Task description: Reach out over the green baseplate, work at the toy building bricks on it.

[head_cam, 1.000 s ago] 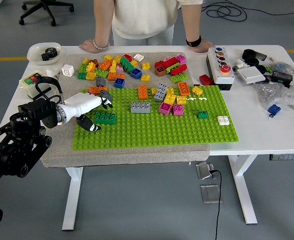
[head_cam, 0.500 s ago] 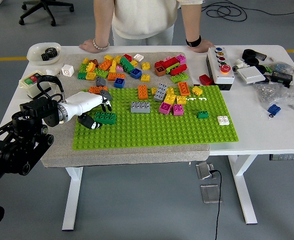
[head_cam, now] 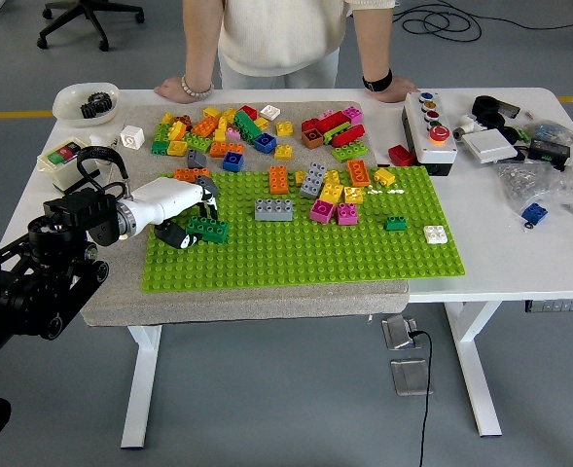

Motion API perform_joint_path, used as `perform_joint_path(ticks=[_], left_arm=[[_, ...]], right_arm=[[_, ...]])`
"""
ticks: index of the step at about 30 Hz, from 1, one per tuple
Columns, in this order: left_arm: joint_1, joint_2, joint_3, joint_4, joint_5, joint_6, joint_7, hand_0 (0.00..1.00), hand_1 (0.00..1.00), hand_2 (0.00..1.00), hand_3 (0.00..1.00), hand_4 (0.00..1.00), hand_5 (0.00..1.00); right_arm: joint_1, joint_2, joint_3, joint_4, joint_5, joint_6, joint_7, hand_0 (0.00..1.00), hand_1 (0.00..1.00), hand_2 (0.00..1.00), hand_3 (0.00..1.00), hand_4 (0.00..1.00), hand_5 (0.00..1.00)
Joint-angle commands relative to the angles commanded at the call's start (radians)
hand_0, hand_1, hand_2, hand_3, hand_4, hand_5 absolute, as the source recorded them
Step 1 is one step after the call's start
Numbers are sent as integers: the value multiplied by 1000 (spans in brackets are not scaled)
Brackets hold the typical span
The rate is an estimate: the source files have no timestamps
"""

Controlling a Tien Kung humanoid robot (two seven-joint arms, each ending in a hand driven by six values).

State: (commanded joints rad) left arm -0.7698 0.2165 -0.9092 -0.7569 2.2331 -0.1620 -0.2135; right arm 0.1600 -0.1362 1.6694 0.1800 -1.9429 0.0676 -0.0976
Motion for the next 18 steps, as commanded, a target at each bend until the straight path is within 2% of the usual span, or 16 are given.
perform_joint_path(ticks=[1, 2, 7, 8, 13, 14, 18], left_arm=[[-1, -1, 1, 0, 0, -4, 0, 754, 732, 587, 600, 608, 2], [-1, -2, 2, 1, -2, -9, 0, 768, 764, 659, 632, 656, 45], [-2, -3, 1, 0, -2, -26, 0, 768, 764, 659, 632, 656, 45], [-3, -3, 2, 0, -1, -27, 2, 782, 788, 695, 655, 670, 71], [-1, -6, 6, 0, 0, -25, 7, 782, 788, 695, 655, 670, 71], [-1, -6, 6, 0, -2, -23, 8, 684, 708, 583, 594, 495, 2], [-2, -9, 10, -1, -17, 30, 16, 684, 708, 583, 594, 495, 2]], right_arm=[[0, 0, 0, 0, 0, 0, 0, 741, 645, 685, 638, 815, 509], [-1, 0, 0, 0, 0, 0, 0, 741, 646, 685, 639, 815, 509], [-1, 0, -2, 0, 2, 0, -1, 741, 646, 685, 639, 815, 509], [-1, 0, -2, 0, 2, 0, -1, 741, 646, 685, 639, 816, 510], [0, 0, -2, 0, 3, -1, -1, 741, 646, 685, 639, 816, 510], [0, 0, -2, 0, 3, -1, -1, 741, 646, 685, 639, 816, 510], [0, 0, -2, 0, 4, -1, -2, 741, 646, 685, 639, 816, 510]])
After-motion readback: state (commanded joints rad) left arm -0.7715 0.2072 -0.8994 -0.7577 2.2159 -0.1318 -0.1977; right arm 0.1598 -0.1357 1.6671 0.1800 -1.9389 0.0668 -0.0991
